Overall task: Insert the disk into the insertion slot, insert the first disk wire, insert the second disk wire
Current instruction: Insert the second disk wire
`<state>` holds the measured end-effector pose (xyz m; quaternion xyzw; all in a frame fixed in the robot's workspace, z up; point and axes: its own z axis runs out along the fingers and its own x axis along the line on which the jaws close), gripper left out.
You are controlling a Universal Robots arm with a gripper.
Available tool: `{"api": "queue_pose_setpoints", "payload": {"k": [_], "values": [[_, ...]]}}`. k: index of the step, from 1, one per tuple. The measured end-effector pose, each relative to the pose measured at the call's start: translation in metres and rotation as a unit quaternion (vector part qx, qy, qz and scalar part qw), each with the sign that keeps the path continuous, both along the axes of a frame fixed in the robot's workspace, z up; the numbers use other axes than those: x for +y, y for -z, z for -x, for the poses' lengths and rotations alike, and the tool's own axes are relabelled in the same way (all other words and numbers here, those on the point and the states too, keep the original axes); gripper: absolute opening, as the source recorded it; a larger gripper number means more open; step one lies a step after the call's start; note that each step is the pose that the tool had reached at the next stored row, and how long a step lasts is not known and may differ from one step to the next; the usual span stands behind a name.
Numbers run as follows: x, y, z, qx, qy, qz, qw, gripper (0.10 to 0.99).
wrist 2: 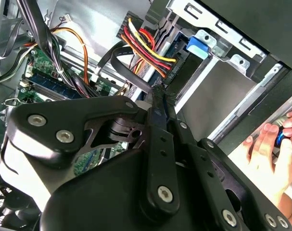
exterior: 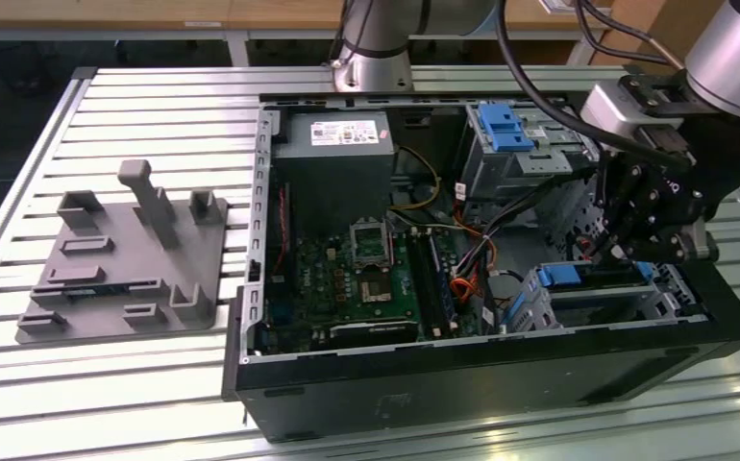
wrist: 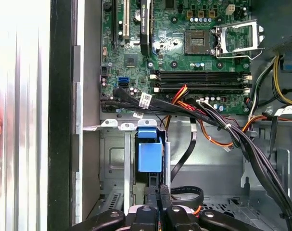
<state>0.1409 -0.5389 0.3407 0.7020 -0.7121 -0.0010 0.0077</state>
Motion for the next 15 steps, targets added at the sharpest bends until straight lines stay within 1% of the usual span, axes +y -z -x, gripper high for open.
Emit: {"api": "queue_pose_setpoints", "payload": {"k": [15], "values": [[0.0, 0.0019, -0.0004, 0.0, 0.002, -0.0001, 1.0, 0.145]]}}
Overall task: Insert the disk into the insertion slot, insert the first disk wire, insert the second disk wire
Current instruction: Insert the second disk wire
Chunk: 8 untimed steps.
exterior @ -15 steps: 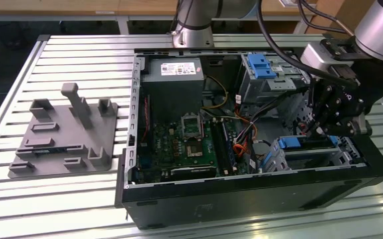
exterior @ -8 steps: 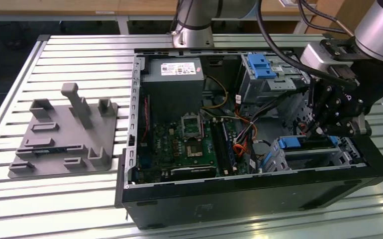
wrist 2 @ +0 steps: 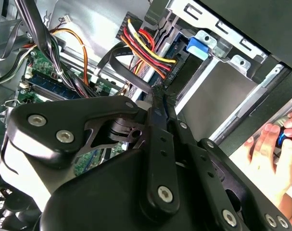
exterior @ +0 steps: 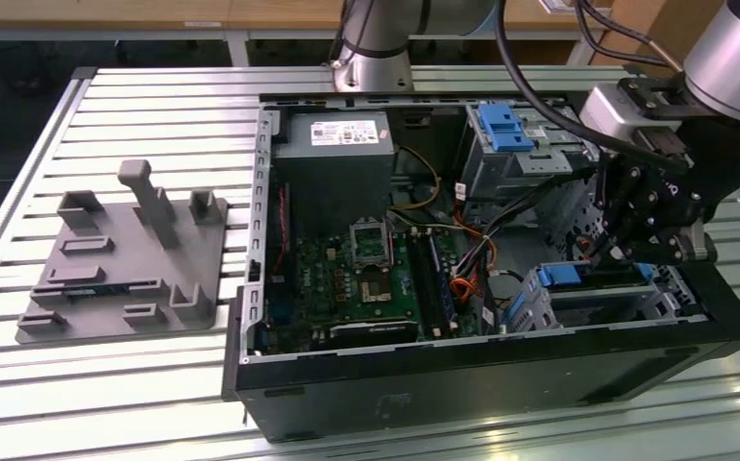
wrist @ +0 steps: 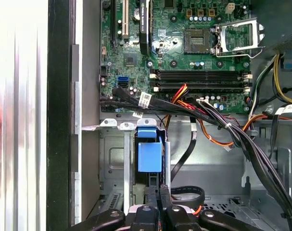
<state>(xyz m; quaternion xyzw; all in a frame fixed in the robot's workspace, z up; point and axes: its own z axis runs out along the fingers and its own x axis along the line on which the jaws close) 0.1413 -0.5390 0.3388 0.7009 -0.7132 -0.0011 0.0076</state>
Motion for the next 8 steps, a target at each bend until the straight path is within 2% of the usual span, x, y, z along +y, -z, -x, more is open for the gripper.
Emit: {"api": "queue_pose_setpoints", "payload": {"k": [8], "values": [[0.0, 0.002, -0.0004, 0.0, 0.0, 0.0, 1.0, 0.145]]}}
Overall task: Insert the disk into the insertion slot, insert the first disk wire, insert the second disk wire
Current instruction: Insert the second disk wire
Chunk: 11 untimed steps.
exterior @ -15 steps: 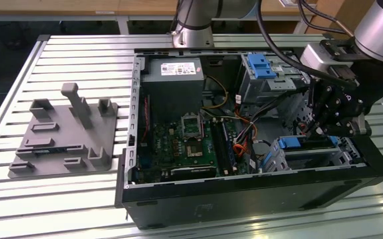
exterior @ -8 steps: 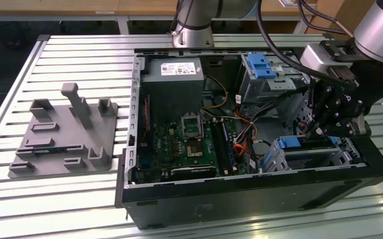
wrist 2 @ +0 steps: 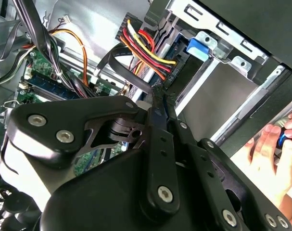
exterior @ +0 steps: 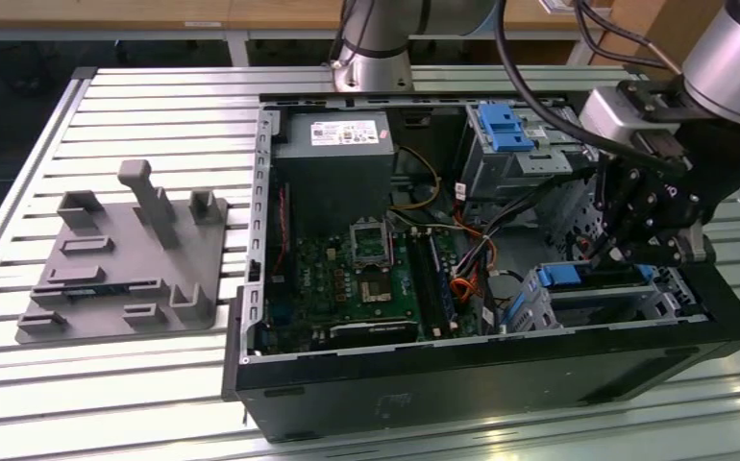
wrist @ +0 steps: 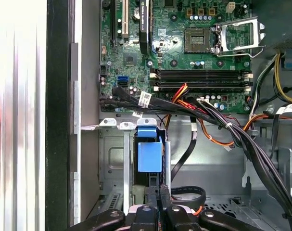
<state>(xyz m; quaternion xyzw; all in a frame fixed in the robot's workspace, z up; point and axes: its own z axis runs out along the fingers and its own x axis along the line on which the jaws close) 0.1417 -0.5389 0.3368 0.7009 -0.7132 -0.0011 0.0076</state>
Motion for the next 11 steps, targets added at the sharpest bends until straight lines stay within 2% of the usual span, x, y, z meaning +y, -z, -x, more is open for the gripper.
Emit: {"api": "queue_pose_setpoints", "payload": {"k": [11], "values": [[0.0, 0.0031, -0.0004, 0.0, 0.0, 0.0001, 1.0, 0.145]]}}
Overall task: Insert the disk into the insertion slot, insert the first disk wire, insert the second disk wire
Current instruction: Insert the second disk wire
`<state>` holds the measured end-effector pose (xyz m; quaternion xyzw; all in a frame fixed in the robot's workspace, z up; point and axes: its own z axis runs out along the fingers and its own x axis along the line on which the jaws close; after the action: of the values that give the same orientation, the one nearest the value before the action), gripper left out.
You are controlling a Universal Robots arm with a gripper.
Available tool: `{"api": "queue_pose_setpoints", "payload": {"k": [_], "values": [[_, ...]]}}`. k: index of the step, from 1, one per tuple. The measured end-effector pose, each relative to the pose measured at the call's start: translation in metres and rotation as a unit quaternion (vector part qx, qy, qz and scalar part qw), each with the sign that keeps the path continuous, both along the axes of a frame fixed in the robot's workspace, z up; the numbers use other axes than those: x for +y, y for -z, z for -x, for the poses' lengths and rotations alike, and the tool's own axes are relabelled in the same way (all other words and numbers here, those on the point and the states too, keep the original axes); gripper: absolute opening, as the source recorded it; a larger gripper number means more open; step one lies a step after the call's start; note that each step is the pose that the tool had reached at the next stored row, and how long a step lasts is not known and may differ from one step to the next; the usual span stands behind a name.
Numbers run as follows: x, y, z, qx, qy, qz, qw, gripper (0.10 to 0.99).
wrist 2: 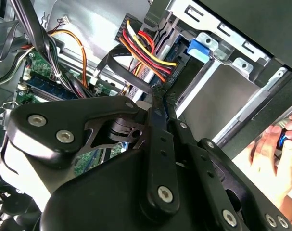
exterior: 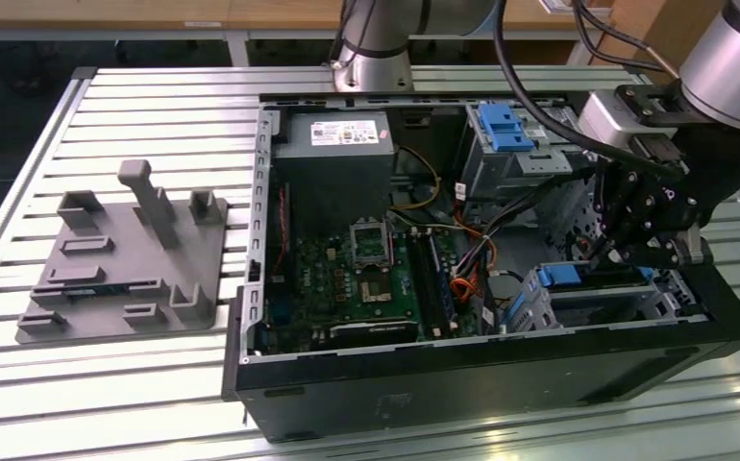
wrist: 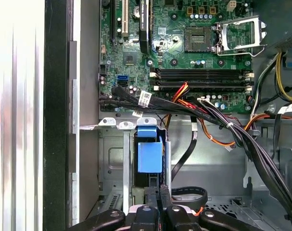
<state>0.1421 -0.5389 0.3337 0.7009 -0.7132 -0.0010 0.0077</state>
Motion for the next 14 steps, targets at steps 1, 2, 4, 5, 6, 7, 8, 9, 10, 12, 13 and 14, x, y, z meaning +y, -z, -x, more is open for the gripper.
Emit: {"api": "queue_pose_setpoints", "payload": {"k": [1, 2, 4, 5, 6, 7, 8, 9, 10, 12, 13, 14], "values": [[0.0, 0.0003, 0.0, 0.0, 0.0, -0.0001, 1.0, 0.145], [0.0, 0.0005, -0.0001, 0.0, 0.0, 0.0, 1.0, 0.145], [0.0, 0.0007, -0.0002, 0.0, 0.0, 0.0, 1.0, 0.145], [0.0, 0.0009, -0.0002, 0.0, 0.0, 0.0, 1.0, 0.145], [0.0, 0.0011, -0.0003, 0.0, 0.0, 0.0, 1.0, 0.145], [0.0, 0.0013, -0.0003, 0.0, 0.0, 0.0, 1.0, 0.145], [0.0, 0.0015, -0.0004, 0.0, 0.0, 0.0, 1.0, 0.145], [0.0, 0.0019, -0.0004, 0.0, 0.0, -0.0001, 1.0, 0.145], [0.0, 0.0023, -0.0004, 0.0, 0.0, -0.0002, 1.0, 0.145], [-0.0001, 0.0033, -0.0005, 0.0, 0.0, -0.0001, 1.0, 0.145], [-0.0003, 0.0038, -0.0005, 0.0, 0.0, -0.0001, 1.0, 0.145], [-0.0005, 0.0044, -0.0005, 0.0, 0.0, -0.0001, 1.0, 0.145]]}}
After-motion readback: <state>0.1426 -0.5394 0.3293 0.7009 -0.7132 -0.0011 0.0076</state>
